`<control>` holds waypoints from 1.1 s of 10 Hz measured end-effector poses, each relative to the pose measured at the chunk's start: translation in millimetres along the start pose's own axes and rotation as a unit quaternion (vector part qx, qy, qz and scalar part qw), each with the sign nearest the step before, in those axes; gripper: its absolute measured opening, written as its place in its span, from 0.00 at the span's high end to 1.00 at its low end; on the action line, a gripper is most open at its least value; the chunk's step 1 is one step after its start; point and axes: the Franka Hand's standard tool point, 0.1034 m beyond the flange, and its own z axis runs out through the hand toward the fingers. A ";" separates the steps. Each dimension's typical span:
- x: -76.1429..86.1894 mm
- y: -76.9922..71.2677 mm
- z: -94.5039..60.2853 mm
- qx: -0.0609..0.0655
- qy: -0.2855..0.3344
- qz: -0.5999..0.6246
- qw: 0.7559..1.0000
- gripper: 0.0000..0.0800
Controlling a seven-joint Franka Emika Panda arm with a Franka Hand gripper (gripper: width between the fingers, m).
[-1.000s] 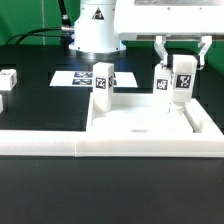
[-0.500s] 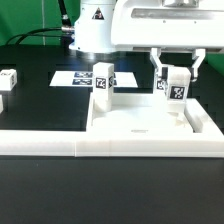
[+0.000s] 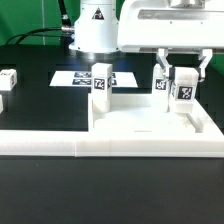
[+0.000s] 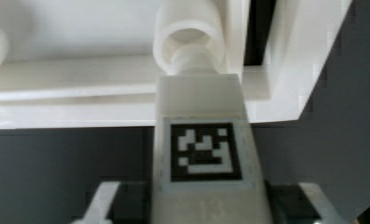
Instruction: Assemble square table
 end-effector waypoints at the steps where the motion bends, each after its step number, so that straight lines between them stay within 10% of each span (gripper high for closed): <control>1: 0.2 4.5 -0.6 -0.002 -0.003 -0.010 1.000 0.64; 11: -6.8 -4.6 0.8 0.003 -0.006 -0.034 0.999 0.64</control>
Offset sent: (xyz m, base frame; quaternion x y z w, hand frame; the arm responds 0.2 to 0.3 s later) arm -0.0083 0.0039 0.0029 0.0383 -0.0192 -0.0032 0.9991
